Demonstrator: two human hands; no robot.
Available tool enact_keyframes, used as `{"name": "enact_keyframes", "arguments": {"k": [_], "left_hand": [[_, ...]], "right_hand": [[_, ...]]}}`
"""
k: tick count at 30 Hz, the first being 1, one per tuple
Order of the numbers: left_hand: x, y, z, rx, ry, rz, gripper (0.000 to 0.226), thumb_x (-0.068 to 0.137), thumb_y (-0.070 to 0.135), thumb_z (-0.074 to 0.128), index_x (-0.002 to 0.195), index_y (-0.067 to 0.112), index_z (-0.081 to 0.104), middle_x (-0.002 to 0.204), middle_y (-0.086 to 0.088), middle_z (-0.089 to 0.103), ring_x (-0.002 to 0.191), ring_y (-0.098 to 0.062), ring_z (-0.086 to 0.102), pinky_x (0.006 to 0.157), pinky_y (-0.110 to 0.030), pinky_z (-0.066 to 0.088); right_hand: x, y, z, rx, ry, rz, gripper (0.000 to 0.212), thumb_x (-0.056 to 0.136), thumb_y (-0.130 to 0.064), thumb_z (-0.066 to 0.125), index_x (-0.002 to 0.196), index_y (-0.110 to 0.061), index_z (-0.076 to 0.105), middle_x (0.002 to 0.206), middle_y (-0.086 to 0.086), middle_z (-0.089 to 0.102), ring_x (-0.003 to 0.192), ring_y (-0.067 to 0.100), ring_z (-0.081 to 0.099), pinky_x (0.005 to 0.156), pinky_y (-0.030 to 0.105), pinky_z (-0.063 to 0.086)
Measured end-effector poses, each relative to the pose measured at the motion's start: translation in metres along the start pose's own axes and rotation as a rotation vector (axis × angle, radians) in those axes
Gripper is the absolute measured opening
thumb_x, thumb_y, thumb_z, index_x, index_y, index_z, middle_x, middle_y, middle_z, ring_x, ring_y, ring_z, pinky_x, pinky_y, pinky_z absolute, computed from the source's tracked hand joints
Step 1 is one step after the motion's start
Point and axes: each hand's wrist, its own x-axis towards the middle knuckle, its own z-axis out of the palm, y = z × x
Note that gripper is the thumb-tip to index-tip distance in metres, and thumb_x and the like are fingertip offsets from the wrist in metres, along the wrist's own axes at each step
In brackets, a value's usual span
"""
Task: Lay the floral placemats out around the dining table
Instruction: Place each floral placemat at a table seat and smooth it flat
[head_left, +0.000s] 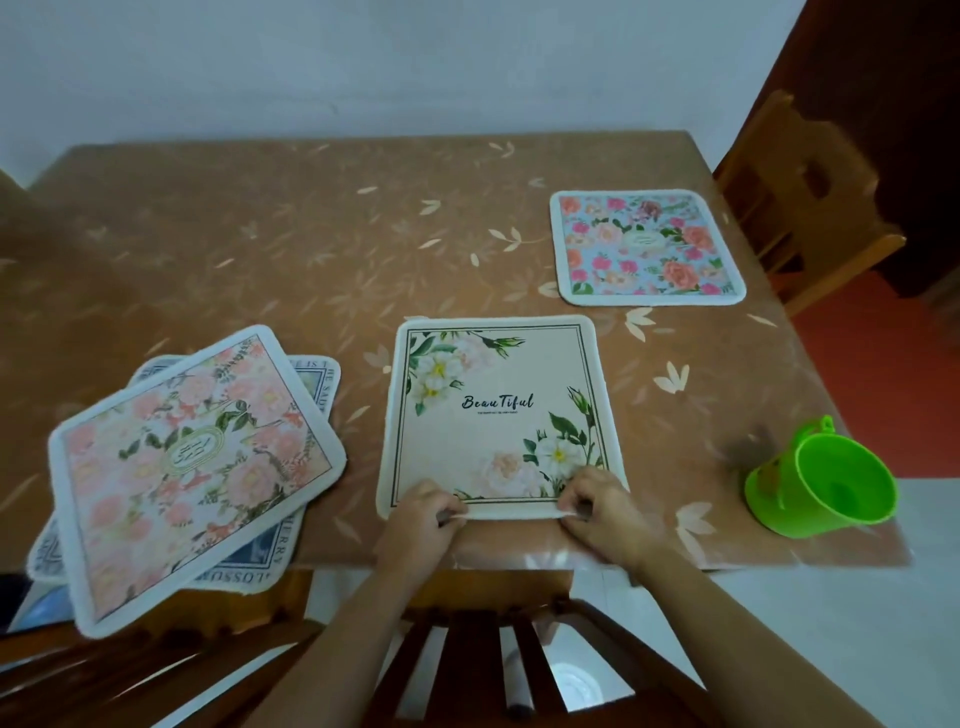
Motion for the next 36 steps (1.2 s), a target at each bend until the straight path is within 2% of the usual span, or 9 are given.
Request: {"name": "enact_keyframes", "arguments": {"k": [3,9,13,16,20,23,27,34,36], "left_hand": [[-0.003,-0.001,0.000,0.046,-0.001,0.043,0.008,0.078,0.009,0.069,0.085,0.012,0.067,0.084,0.002,0.051,0.079,-0.013,0.054,0.070,-0.020,0.042],[-0.009,-0.005,-0.001,0.125,0.097,0.121,0.009,0.071,0.003,0.073,0.077,0.006,0.069,0.082,-0.010,0.059,0.078,-0.024,0.058,0.070,-0.033,0.047],[-0.009,-0.006,-0.003,0.181,0.107,0.169,0.011,0.068,0.004,0.075,0.075,0.008,0.069,0.080,-0.010,0.061,0.079,-0.029,0.057,0.070,-0.043,0.048],[-0.010,-0.007,-0.002,0.179,0.108,0.166,0.008,0.071,0.005,0.073,0.077,0.009,0.069,0.082,-0.009,0.062,0.082,-0.028,0.056,0.074,-0.041,0.044],[-0.009,-0.008,-0.001,0.164,0.100,0.144,0.006,0.074,0.008,0.071,0.078,0.011,0.068,0.084,-0.006,0.061,0.084,-0.024,0.054,0.075,-0.036,0.041],[-0.009,-0.008,-0.001,0.161,0.085,0.133,0.005,0.075,0.008,0.071,0.077,0.011,0.068,0.083,-0.005,0.061,0.083,-0.023,0.053,0.075,-0.035,0.041],[-0.011,-0.009,-0.002,0.147,0.073,0.115,0.005,0.074,0.009,0.071,0.076,0.012,0.068,0.084,-0.004,0.061,0.083,-0.021,0.053,0.075,-0.035,0.042],[-0.013,-0.009,-0.002,0.146,0.076,0.121,0.007,0.076,0.004,0.069,0.077,0.011,0.068,0.084,-0.005,0.062,0.085,-0.023,0.053,0.076,-0.040,0.044],[-0.013,-0.009,-0.002,0.144,0.082,0.126,0.009,0.075,0.002,0.069,0.076,0.011,0.068,0.083,-0.006,0.062,0.084,-0.024,0.053,0.076,-0.041,0.044]], "right_hand": [[-0.002,0.002,0.000,-0.057,-0.036,-0.001,0.013,0.069,-0.004,0.072,0.078,-0.007,0.062,0.089,0.004,0.055,0.091,0.022,0.047,0.079,0.030,0.036],[-0.009,0.003,0.002,-0.095,-0.025,0.010,0.009,0.076,-0.007,0.065,0.083,-0.008,0.060,0.087,0.003,0.050,0.089,0.022,0.047,0.074,0.025,0.035],[-0.009,0.000,0.004,-0.112,-0.014,0.028,0.006,0.077,-0.007,0.064,0.082,-0.005,0.061,0.090,0.012,0.057,0.090,0.022,0.048,0.075,0.025,0.036],[-0.008,-0.002,0.005,-0.126,-0.013,0.031,0.005,0.077,-0.006,0.063,0.080,-0.003,0.060,0.089,0.013,0.057,0.088,0.023,0.049,0.075,0.027,0.038],[-0.007,-0.003,0.006,-0.157,-0.026,0.034,0.006,0.079,-0.007,0.060,0.080,-0.001,0.061,0.088,0.013,0.057,0.087,0.022,0.049,0.066,0.017,0.031],[-0.009,-0.004,0.007,-0.157,-0.024,0.033,0.006,0.079,-0.007,0.060,0.080,-0.001,0.061,0.087,0.011,0.056,0.087,0.021,0.049,0.066,0.015,0.029],[-0.012,-0.006,0.008,-0.143,-0.022,0.032,0.005,0.079,-0.007,0.061,0.080,-0.002,0.061,0.084,0.007,0.054,0.087,0.021,0.050,0.069,0.021,0.037],[-0.013,-0.007,0.007,-0.150,-0.025,0.048,0.006,0.080,-0.009,0.059,0.081,-0.004,0.060,0.084,0.003,0.051,0.088,0.019,0.050,0.070,0.023,0.040],[-0.014,-0.007,0.008,-0.163,-0.023,0.047,0.006,0.080,-0.010,0.059,0.081,-0.004,0.060,0.087,0.006,0.054,0.088,0.019,0.050,0.071,0.025,0.041]]}}
